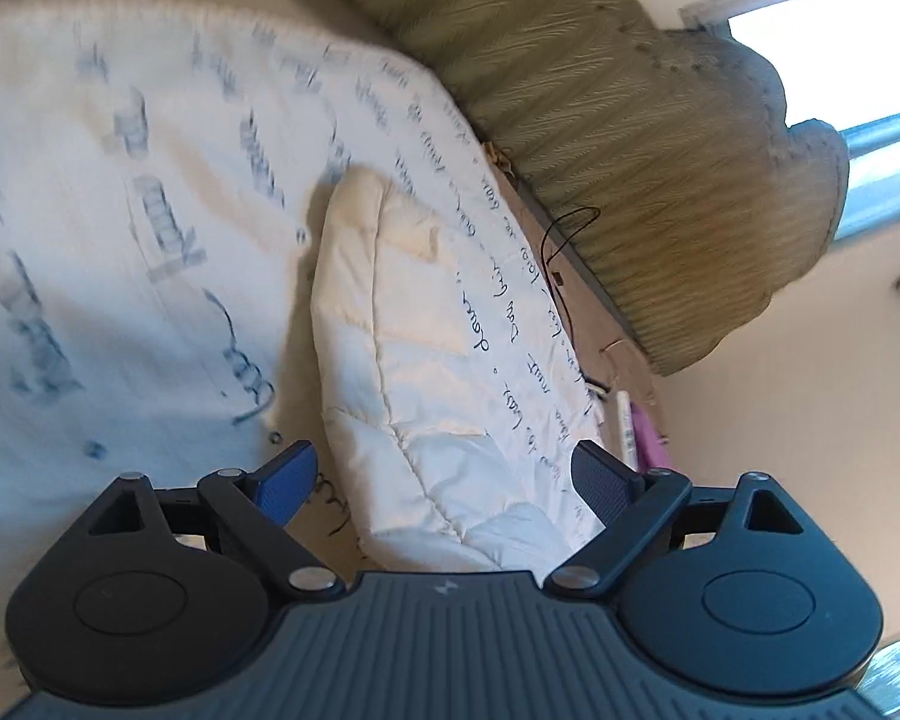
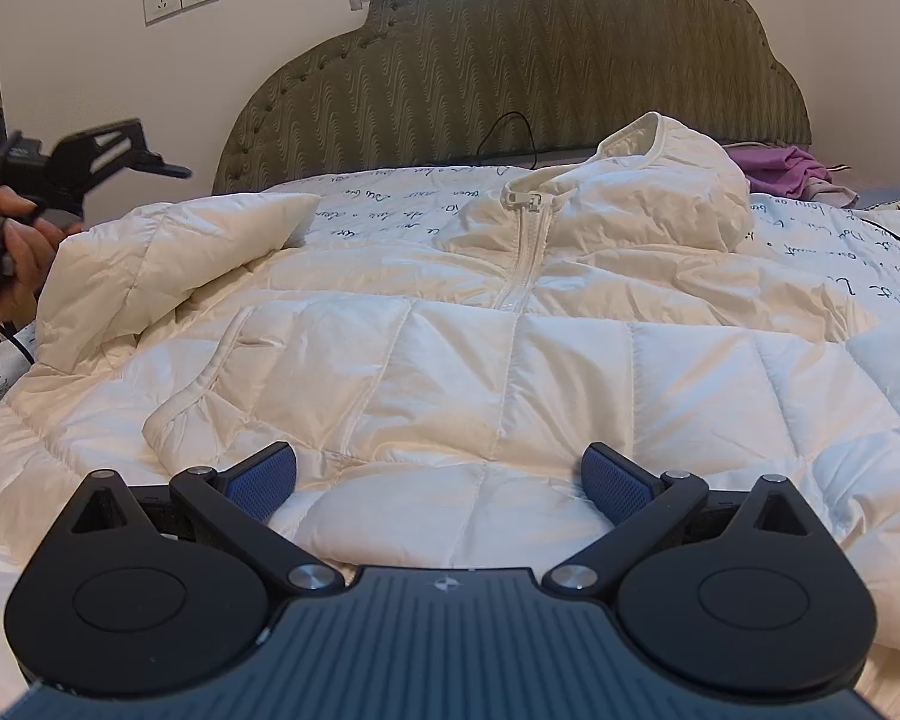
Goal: Fold small clothes
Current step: 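Lift the sleeve with the left gripper, fold it over the body, open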
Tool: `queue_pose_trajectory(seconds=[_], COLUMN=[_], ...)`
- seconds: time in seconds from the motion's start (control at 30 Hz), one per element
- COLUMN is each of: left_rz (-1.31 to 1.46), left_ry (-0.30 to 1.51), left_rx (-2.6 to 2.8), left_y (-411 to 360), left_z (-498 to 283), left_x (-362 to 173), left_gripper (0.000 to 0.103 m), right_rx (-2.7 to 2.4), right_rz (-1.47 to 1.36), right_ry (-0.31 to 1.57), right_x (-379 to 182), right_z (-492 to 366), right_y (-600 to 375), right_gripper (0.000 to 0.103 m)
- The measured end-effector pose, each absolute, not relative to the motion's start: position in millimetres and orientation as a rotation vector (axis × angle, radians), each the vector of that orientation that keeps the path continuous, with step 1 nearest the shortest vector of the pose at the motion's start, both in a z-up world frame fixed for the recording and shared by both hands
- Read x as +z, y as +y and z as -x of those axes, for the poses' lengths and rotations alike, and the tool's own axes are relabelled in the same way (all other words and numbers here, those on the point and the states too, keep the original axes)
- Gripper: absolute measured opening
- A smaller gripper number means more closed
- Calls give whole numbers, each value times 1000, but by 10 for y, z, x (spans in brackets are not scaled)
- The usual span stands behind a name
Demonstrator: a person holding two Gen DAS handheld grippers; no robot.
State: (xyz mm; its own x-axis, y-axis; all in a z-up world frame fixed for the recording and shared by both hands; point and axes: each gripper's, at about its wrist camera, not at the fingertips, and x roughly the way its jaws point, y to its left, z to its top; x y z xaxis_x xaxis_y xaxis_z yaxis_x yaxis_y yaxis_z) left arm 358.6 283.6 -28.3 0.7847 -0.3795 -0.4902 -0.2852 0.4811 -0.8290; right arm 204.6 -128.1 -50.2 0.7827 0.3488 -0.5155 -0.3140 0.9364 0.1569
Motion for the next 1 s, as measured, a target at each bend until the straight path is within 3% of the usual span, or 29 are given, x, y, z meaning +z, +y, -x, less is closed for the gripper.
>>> queue_pose_trajectory(seconds=[0.1, 0.17, 0.23, 0.3, 0.5, 0.7, 0.83, 1.0], left_rz=[1182, 1224, 1214, 1150, 868, 708, 619, 428], left_ry=[653, 617, 622, 631, 510, 297, 268, 255], left_rx=[-43, -30, -21, -12, 79, 299, 361, 272], left_y=[2855, 2878, 2876, 2834, 2772, 3243, 3421, 2914], left_z=[-3709, -3769, -3844, -3865, -3512, -2878, -2613, -2448], left_x=[-488, -553, -561, -515, -26, 649, 942, 1187], left_gripper=[91, 79, 29, 14, 11, 11, 11, 11], right_rx=[356, 357, 357, 357, 360, 358, 359, 365], right_rz=[-70, -79, -89, -92, -107, -112, -119, -136], right_ry=[564, 562, 565, 566, 566, 568, 568, 573], right_x=[-502, -503, -507, -508, -503, -499, -501, -488], right_z=[-2046, -2045, -2053, -2057, -2056, -2063, -2068, -2071], right_y=[-1286, -1297, -1310, -1310, -1328, -1328, -1347, -1373], right_gripper=[103, 103, 103, 103, 103, 103, 103, 103])
